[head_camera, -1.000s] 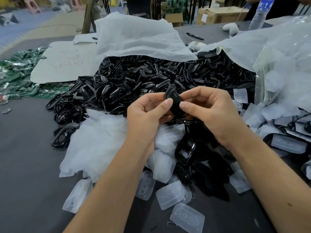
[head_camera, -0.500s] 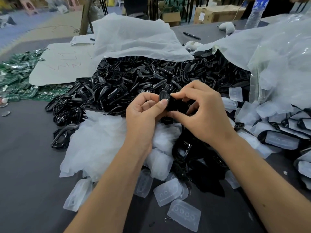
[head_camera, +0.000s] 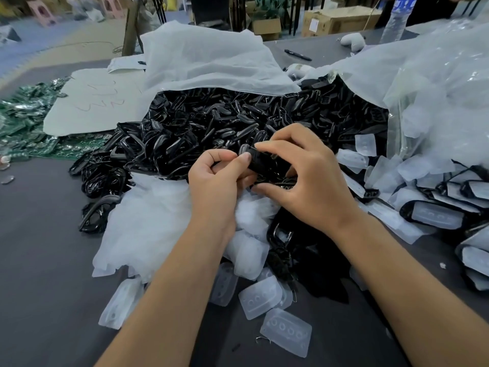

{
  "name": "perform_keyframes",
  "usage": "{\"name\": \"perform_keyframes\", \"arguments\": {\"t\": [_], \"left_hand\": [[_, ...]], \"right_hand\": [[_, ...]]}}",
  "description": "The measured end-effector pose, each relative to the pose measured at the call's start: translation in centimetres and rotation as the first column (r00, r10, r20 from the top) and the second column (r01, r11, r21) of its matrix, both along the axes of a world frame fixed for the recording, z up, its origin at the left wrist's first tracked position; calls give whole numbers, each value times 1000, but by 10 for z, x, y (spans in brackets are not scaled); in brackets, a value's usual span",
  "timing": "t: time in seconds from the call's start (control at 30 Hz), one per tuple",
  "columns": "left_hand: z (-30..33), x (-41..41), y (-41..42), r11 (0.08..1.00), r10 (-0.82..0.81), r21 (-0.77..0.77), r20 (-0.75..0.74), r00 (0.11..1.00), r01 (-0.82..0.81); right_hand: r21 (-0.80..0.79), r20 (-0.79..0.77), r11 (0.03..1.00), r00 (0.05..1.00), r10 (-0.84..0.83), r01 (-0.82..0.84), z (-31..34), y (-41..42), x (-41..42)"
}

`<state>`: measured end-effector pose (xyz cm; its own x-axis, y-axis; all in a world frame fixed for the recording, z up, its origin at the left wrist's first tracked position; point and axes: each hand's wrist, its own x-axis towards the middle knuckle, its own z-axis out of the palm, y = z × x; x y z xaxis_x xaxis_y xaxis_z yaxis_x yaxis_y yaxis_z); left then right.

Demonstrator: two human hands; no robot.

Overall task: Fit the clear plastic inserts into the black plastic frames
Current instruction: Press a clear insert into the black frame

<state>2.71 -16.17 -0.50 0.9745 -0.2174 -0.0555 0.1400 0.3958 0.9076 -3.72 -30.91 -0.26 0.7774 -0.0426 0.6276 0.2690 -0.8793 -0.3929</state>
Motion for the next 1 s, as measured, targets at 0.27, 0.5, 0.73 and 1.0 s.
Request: {"name": "perform_keyframes", "arguments": {"t": [0.27, 0.5, 0.73, 1.0], "left_hand": [[10, 11, 4, 999, -39, 15, -170, 985, 42], [13, 10, 7, 979, -145, 137, -33, 989, 148], [4, 7, 4, 863, -132, 490, 450, 883, -121], [-2, 6, 5, 820, -85, 544, 424, 902, -178]], "right_hand": [[-107, 266, 994, 963, 48, -20, -7, 6, 5], [88, 306, 993, 947, -102, 78, -7, 7, 4], [681, -54, 731, 998, -15, 48, 0, -9, 4], [345, -122, 921, 982, -147, 181, -1, -1, 3]]}}
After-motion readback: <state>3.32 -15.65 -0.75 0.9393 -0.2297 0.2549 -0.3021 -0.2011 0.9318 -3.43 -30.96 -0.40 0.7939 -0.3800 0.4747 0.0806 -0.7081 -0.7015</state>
